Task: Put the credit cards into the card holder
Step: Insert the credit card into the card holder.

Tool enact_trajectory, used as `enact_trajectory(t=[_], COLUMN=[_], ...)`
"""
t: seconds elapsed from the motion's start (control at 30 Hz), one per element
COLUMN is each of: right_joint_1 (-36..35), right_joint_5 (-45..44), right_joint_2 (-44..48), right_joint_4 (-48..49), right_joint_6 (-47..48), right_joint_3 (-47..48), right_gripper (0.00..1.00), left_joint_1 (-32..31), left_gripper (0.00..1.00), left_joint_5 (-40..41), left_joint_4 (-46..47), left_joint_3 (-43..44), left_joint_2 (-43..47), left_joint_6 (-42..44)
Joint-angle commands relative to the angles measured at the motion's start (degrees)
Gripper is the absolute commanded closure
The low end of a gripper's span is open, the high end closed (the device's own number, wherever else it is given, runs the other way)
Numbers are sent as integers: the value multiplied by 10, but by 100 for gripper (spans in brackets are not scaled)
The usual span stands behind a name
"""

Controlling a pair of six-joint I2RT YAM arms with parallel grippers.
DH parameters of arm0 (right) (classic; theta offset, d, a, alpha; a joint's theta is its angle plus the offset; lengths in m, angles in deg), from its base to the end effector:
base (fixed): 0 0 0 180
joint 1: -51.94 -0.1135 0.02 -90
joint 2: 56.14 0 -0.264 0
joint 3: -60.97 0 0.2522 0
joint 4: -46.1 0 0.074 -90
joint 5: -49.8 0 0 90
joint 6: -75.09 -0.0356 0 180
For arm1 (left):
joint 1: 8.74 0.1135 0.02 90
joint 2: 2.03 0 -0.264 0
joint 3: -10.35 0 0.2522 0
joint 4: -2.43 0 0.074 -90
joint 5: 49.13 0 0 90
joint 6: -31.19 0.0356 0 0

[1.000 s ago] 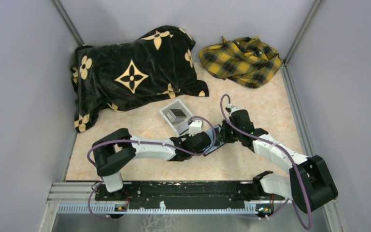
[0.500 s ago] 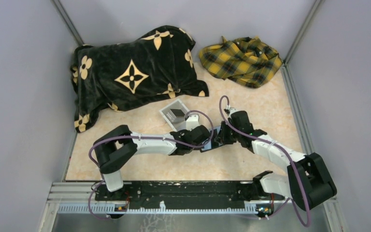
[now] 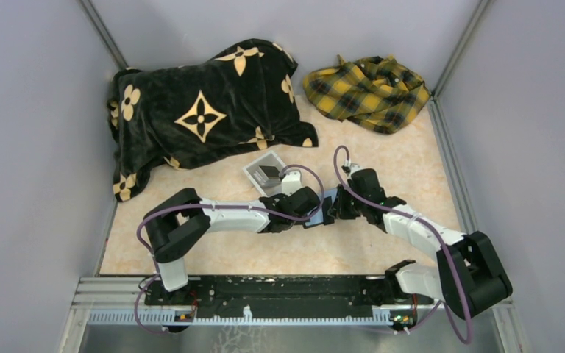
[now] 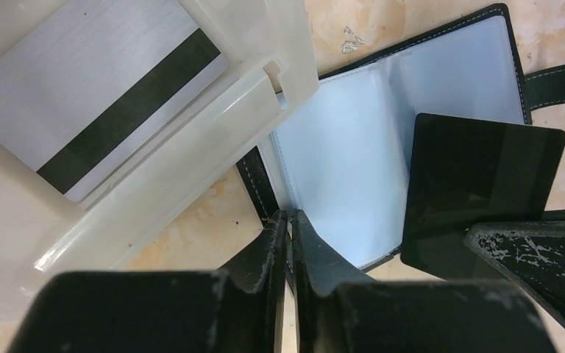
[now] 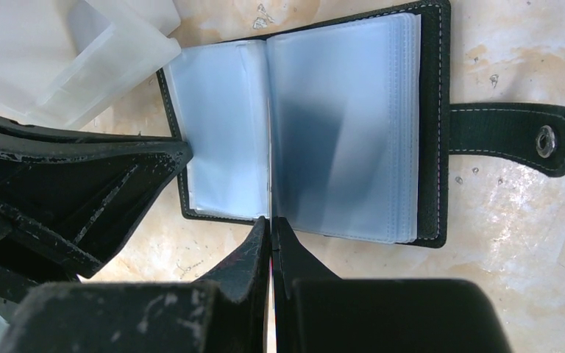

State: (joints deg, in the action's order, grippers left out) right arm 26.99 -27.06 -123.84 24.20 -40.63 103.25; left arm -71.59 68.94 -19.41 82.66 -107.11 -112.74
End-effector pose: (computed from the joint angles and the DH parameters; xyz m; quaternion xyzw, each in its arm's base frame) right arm 0.1972 0.1007 0.1696 -0.0354 0.9256 0.2510 0.2811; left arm 0.1800 -0.3143 0.1460 -0.0016 0.9272 -0.1300 0.3513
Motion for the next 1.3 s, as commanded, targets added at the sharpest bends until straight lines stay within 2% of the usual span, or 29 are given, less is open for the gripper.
enact_trajectory(t=[0.0, 0.57, 0.93, 1.27], right_joint_1=[6, 27, 30, 30], right_joint_5=[-5, 7, 45, 68], right_joint_2=[-20, -80, -108, -112], right_joint_4=[12, 17, 67, 102], right_joint_6=[5, 24, 17, -3], right_joint_3=[37, 80, 42, 7], right_gripper=[100, 100, 100, 100], left_joint_1=[16, 19, 24, 24], left_gripper=[87, 89, 90, 89], left_joint_5=[-4, -8, -9, 9], left_joint_4=[-124, -121, -121, -164], left_joint_3=[-35, -46, -48, -73], left_joint_2=[-68, -80, -90, -73], left_joint_6=[31, 37, 39, -17])
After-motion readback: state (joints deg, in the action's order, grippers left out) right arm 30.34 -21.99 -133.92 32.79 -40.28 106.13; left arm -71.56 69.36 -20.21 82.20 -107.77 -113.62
